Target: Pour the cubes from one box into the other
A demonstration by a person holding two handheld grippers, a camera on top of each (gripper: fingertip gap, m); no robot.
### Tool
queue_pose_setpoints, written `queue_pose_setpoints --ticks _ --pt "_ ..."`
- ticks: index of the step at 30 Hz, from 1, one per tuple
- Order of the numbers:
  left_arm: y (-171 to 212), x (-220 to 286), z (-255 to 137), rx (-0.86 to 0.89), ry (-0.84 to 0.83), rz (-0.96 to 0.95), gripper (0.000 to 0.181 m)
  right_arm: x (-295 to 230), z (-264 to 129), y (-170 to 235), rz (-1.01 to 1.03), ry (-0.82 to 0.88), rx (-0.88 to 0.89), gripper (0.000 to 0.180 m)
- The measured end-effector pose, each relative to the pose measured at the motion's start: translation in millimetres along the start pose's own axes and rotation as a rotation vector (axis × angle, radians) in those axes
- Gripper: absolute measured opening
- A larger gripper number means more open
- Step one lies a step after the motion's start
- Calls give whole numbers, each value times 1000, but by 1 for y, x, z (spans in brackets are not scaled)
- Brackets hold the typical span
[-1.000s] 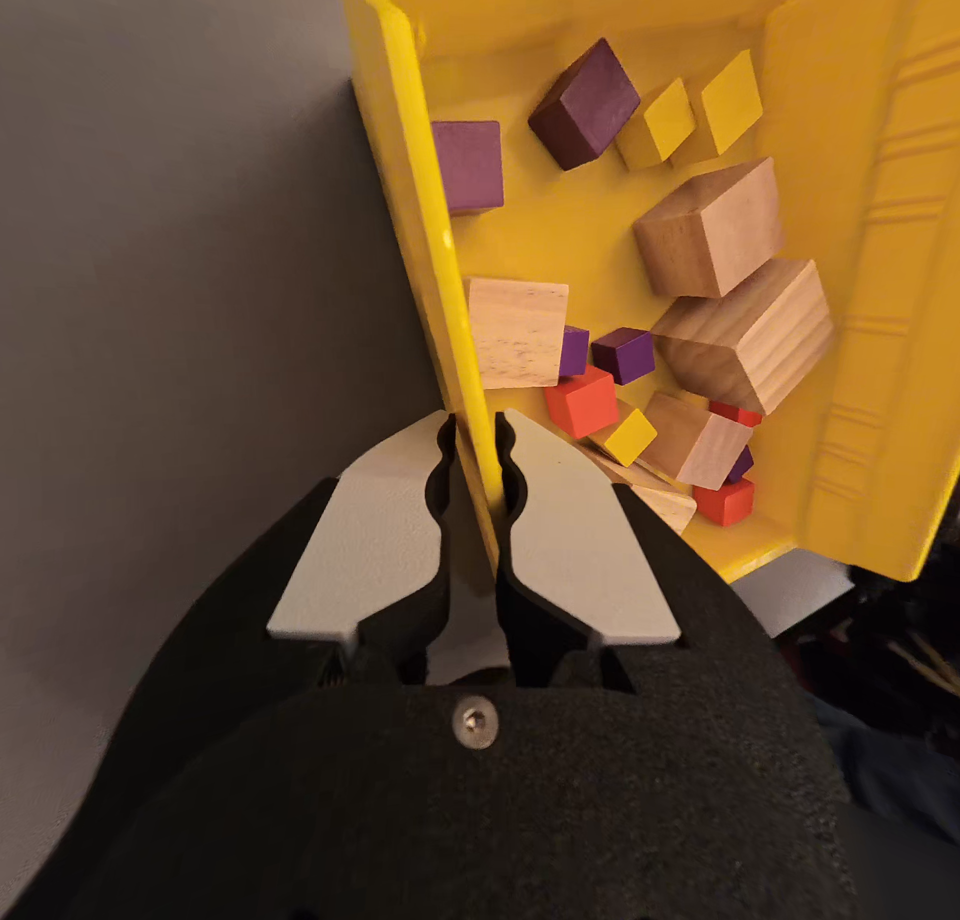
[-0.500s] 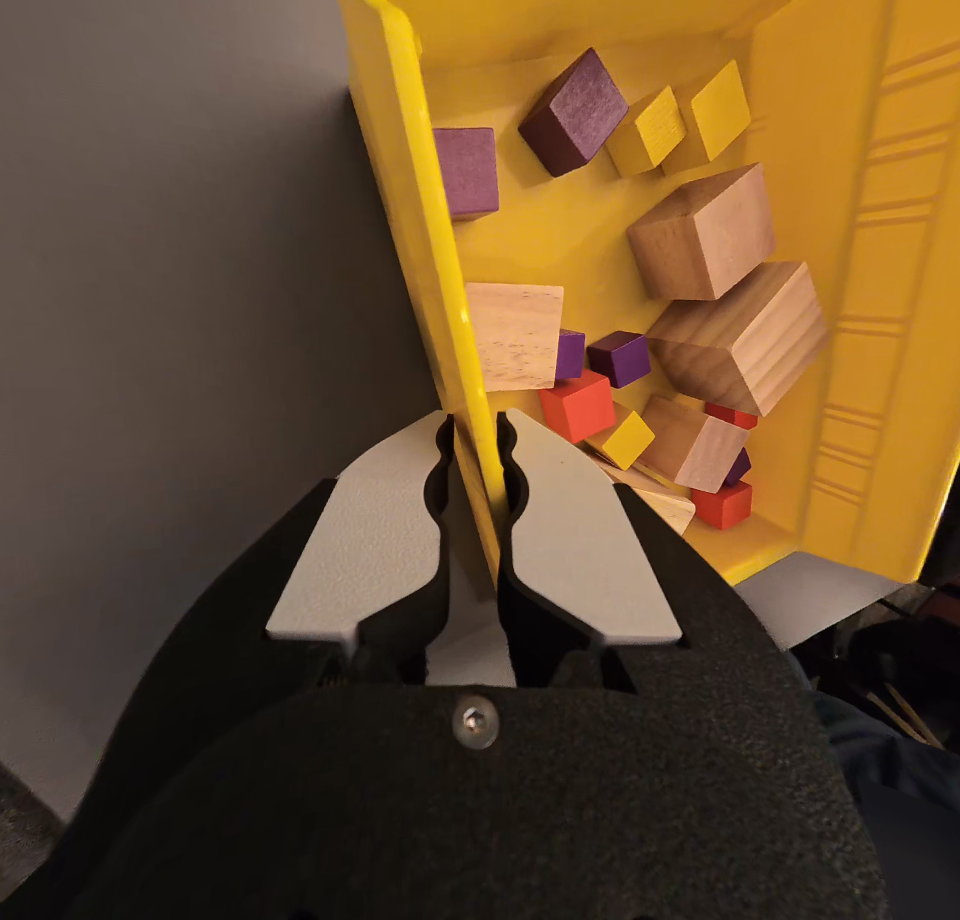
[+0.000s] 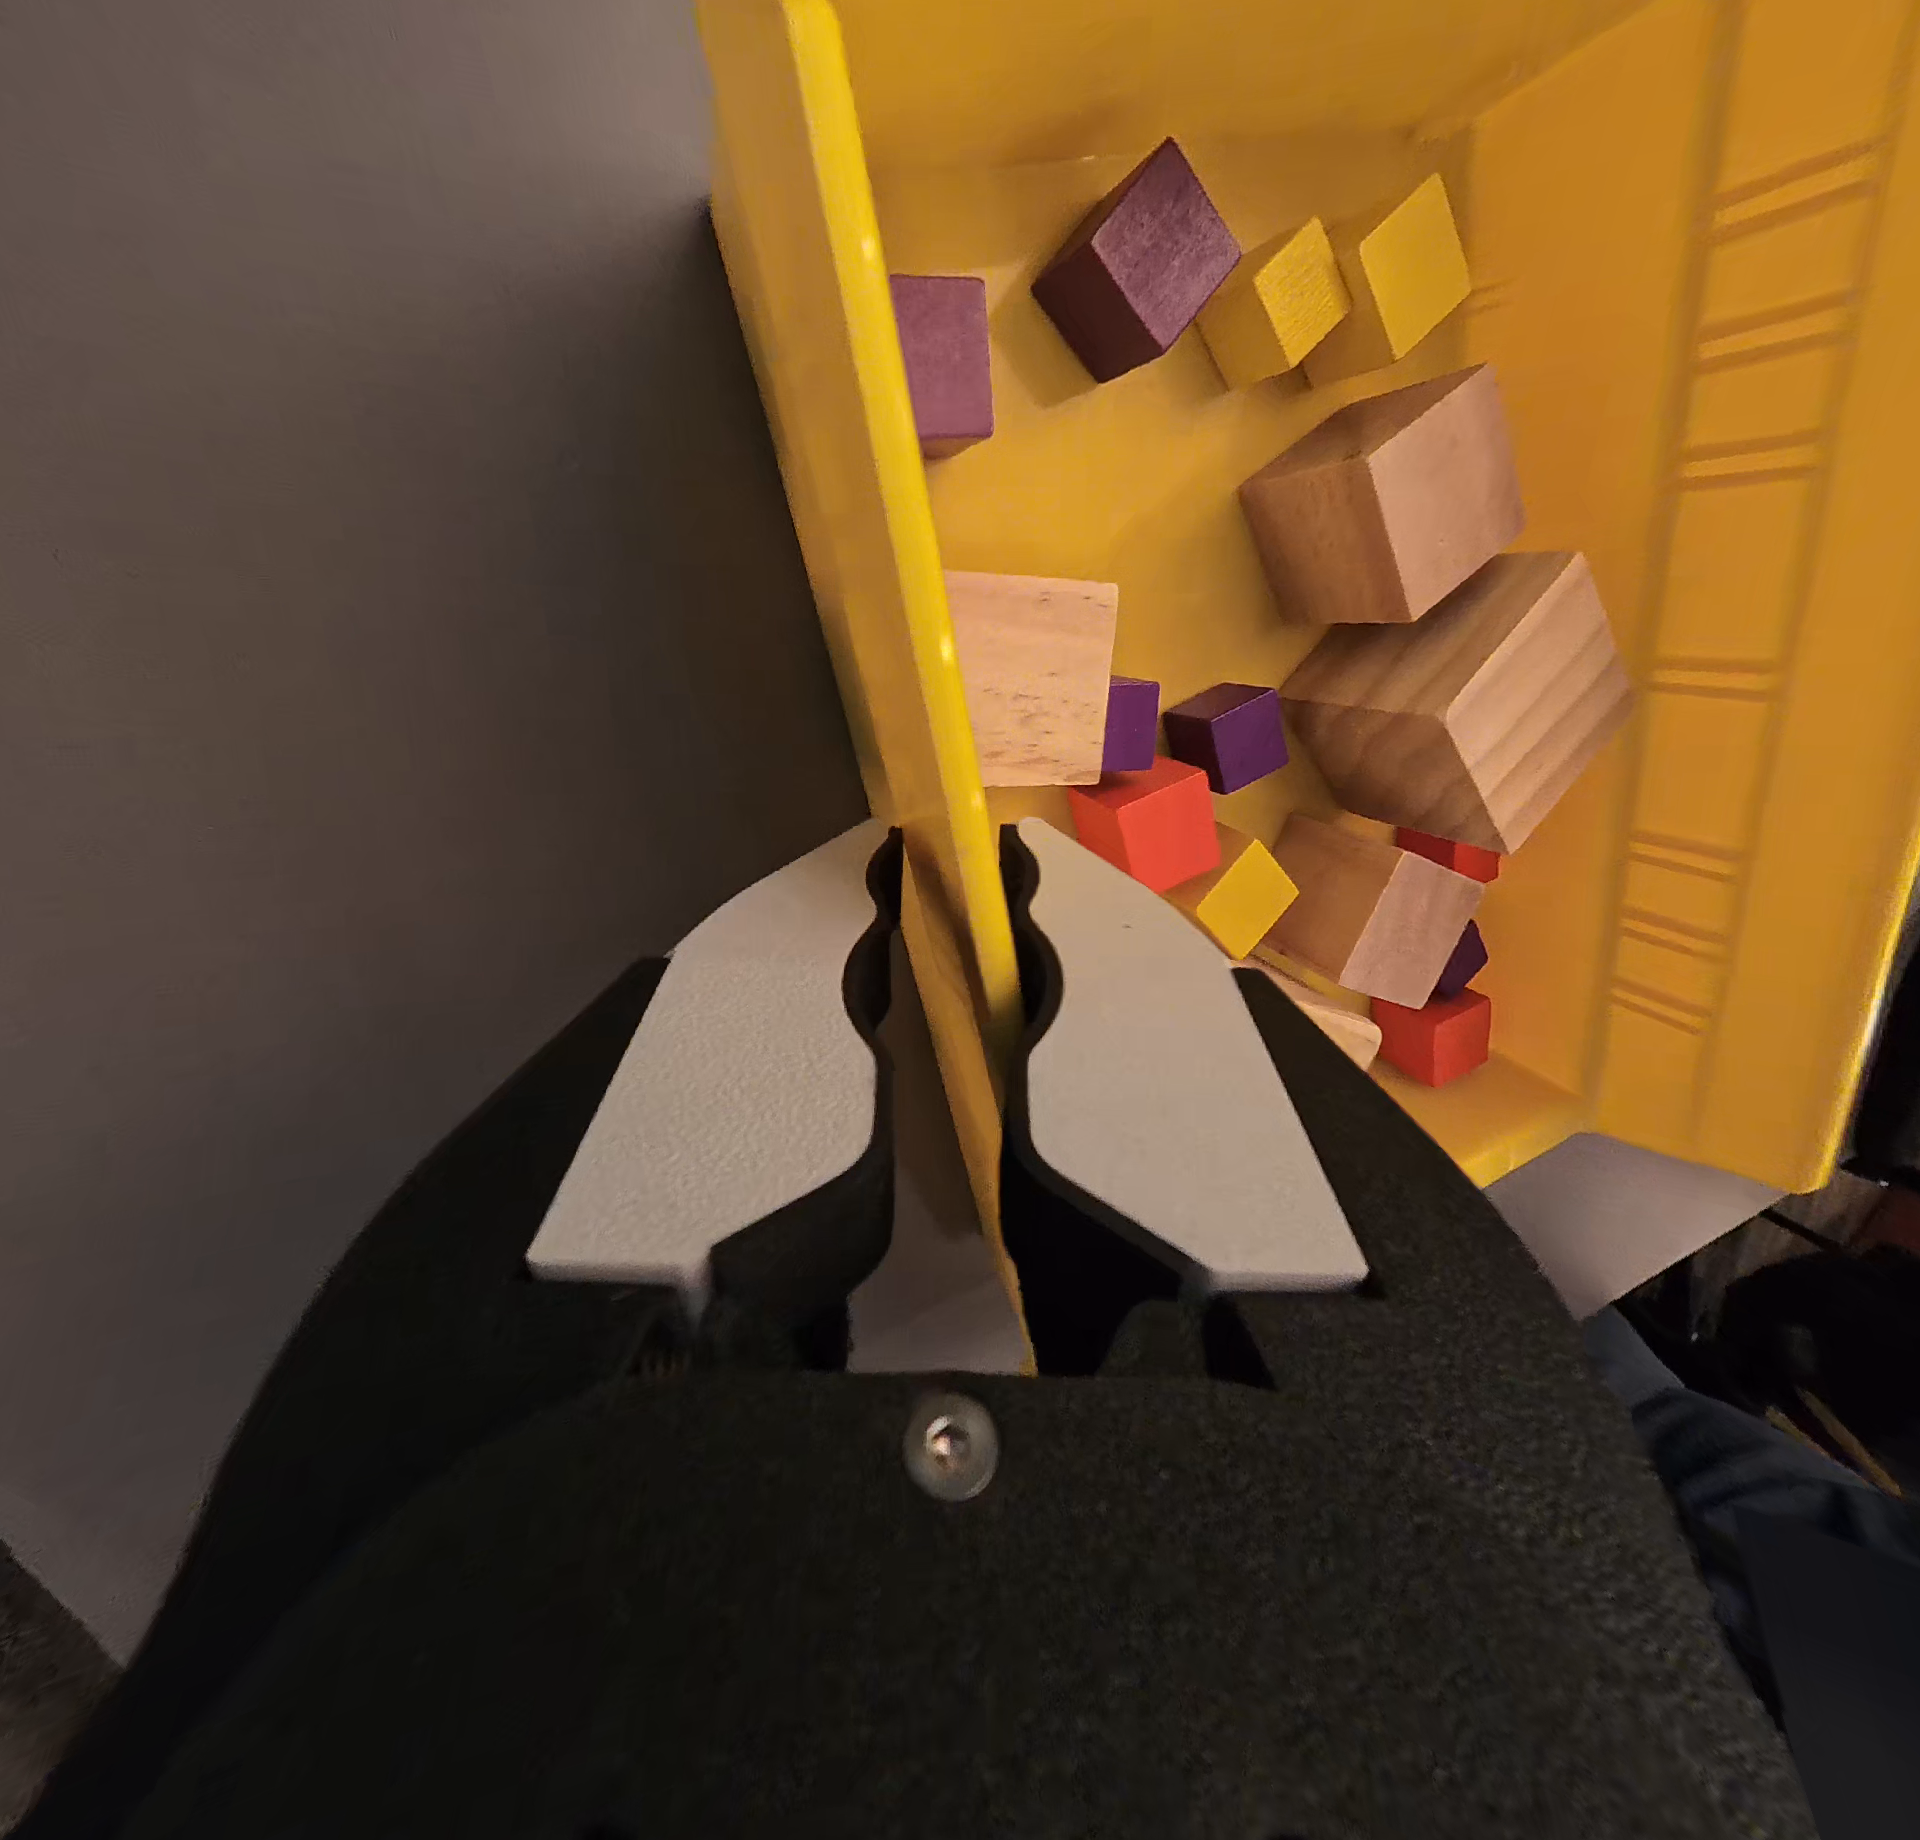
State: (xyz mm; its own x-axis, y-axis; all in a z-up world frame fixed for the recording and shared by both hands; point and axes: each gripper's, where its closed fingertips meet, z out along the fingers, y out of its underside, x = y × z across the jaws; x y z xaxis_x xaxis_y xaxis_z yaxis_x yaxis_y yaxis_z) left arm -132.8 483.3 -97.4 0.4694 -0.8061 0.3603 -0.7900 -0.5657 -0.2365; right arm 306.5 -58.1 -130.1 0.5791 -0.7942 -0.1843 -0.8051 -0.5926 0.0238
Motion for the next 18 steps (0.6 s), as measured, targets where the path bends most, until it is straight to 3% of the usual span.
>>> queue_pose_setpoints --ticks 8,10,15,18 --pt "-1 4 -1 49 86 -79 24 -14 1 -5 -89 7 7 6" --pt "-1 6 -2 64 105 -97 27 -17 -6 -10 -111 2 53 14" --pt "2 9 -7 77 109 -106 31 -37 -87 -36 -200 251 375 27" --pt "3 9 -7 68 63 -79 31 -109 -156 -41 -347 400 712 27"
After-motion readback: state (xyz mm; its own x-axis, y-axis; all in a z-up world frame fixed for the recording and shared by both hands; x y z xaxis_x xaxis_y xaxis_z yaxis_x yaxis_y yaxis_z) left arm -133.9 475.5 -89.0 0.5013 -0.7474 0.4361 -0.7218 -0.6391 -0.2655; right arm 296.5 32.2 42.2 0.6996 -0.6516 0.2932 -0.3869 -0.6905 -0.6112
